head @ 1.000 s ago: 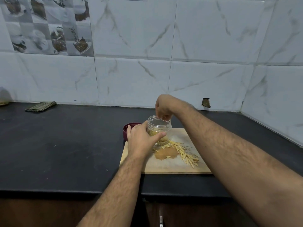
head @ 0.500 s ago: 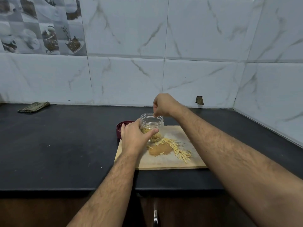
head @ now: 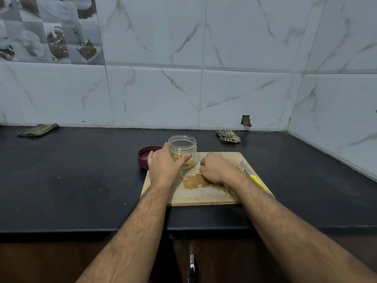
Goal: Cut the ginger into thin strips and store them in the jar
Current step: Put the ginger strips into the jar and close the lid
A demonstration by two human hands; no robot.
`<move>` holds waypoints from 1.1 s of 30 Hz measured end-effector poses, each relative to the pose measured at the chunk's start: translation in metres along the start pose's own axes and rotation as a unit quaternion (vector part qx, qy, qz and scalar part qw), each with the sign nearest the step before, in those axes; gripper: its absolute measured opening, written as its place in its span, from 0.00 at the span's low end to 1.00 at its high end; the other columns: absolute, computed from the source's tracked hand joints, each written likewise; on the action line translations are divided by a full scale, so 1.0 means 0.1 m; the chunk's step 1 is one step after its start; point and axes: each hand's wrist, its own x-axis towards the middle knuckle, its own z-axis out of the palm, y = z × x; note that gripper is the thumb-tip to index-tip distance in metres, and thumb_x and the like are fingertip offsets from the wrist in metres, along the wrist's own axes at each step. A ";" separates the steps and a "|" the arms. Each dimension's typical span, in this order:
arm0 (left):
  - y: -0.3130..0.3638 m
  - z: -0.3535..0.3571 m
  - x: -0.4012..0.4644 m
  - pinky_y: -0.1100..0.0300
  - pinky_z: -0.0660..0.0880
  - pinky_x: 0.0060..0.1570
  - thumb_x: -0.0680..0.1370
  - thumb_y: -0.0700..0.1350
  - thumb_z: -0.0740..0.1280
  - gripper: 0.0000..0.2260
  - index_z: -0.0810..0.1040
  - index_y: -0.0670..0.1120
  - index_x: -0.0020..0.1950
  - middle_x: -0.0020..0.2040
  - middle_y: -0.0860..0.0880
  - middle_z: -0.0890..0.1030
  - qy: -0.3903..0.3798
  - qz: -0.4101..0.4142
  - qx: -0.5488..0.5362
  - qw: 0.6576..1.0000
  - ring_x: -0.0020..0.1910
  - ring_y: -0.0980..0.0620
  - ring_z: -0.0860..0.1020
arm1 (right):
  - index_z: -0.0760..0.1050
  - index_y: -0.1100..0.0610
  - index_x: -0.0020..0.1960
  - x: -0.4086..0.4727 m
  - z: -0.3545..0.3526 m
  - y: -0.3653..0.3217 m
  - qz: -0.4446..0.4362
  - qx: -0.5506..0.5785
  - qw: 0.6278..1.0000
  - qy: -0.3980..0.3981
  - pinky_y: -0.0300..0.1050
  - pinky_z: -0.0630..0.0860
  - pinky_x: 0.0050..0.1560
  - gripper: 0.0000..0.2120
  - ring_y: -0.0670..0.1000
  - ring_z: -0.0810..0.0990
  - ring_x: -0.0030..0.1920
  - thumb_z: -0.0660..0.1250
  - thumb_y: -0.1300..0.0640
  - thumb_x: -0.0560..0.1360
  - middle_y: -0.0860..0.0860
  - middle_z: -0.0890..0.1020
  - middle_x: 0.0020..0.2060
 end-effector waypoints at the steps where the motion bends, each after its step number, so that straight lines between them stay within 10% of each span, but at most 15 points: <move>1: 0.00 0.00 0.00 0.48 0.65 0.68 0.70 0.70 0.66 0.28 0.76 0.49 0.57 0.47 0.53 0.82 0.001 -0.001 0.000 1.000 0.53 0.49 0.77 | 0.81 0.58 0.50 -0.03 0.02 0.01 -0.012 0.004 1.000 0.006 0.47 0.74 0.48 0.14 0.56 0.78 0.51 0.57 0.59 0.76 0.54 0.79 0.51; 10: -0.01 0.00 0.01 0.48 0.69 0.61 0.68 0.71 0.65 0.28 0.75 0.49 0.53 0.44 0.53 0.81 -0.006 0.004 -0.004 1.000 0.50 0.47 0.78 | 0.81 0.57 0.53 -0.11 0.12 -0.10 -0.081 -0.007 0.996 0.044 0.45 0.68 0.45 0.15 0.53 0.74 0.52 0.59 0.49 0.80 0.53 0.75 0.48; 16: -0.01 -0.01 0.02 0.48 0.69 0.61 0.66 0.74 0.61 0.31 0.76 0.51 0.53 0.45 0.55 0.81 -0.012 0.001 -0.016 1.000 0.51 0.49 0.77 | 0.77 0.54 0.35 -0.16 0.11 -0.10 -0.049 0.025 0.992 0.112 0.44 0.70 0.37 0.12 0.51 0.77 0.37 0.63 0.55 0.76 0.48 0.78 0.32; 33: -0.03 -0.09 0.01 0.49 0.73 0.58 0.64 0.73 0.66 0.26 0.77 0.56 0.51 0.41 0.58 0.81 -0.025 -0.006 -0.046 0.999 0.48 0.52 0.79 | 0.85 0.53 0.44 -0.20 0.19 -0.29 -0.146 0.091 0.984 0.056 0.46 0.76 0.44 0.07 0.48 0.79 0.42 0.68 0.54 0.75 0.47 0.83 0.40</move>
